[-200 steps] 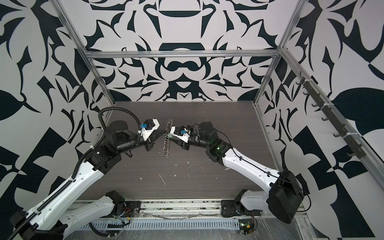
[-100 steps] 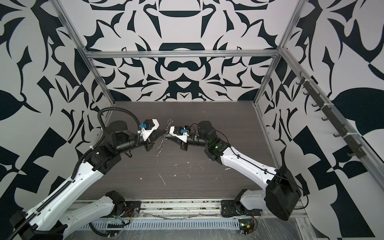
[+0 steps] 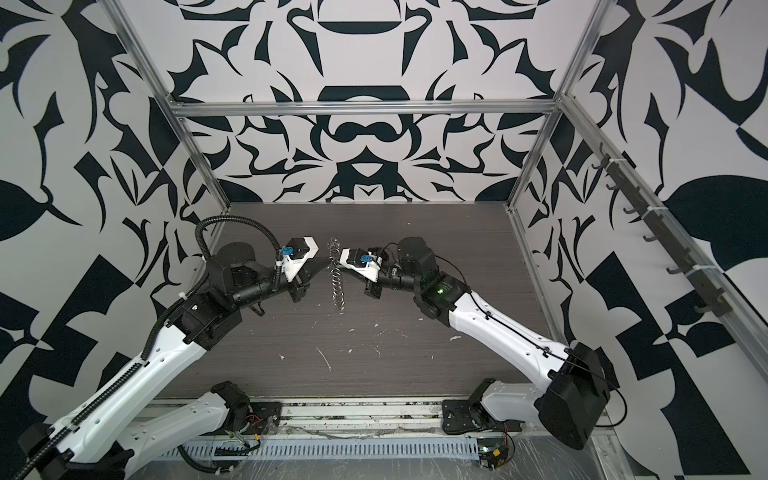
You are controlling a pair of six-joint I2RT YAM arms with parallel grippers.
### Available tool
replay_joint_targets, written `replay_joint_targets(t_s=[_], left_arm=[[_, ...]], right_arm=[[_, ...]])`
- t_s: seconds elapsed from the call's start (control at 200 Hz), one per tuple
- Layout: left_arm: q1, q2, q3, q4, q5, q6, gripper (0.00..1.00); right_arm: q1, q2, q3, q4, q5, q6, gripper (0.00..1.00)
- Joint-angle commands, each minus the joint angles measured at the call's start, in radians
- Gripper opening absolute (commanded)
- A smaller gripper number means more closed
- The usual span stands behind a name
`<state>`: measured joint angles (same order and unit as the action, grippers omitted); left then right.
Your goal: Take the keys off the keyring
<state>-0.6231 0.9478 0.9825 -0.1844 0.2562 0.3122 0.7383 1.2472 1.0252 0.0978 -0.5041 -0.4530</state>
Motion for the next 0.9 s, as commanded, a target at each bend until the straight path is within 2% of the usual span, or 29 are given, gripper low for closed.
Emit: replay_joint_targets(t_s=[0.0,0.175,0.32,0.535,0.69,0.895], left_arm=[[0.001,0.008,0.020,0.048,-0.123,-0.023,0.00],[-0.032,0.025,0.008,0.076,-0.239,-0.051,0.00],[-0.043,0.054,0.009,0.097,-0.261,-0.111,0.00],[-0.067,0.071,-0.002,0.128,-0.299,-0.147,0.00],[-0.073,0.072,0.001,0.127,-0.303,-0.183,0.00],[-0.086,0.065,-0.031,0.174,-0.328,-0.212,0.00]], right_arm=[[0.010,-0.040,0.067,-0.126,0.046,-0.047,0.00],[0.032,-0.053,0.120,-0.209,0.162,-0.097,0.00],[0.074,-0.068,0.108,-0.204,0.241,-0.220,0.00],[0.140,-0.108,0.002,0.020,0.424,-0.411,0.00],[0.172,-0.123,-0.044,0.099,0.469,-0.576,0.00],[0.216,-0.113,-0.169,0.318,0.509,-0.840,0.00]])
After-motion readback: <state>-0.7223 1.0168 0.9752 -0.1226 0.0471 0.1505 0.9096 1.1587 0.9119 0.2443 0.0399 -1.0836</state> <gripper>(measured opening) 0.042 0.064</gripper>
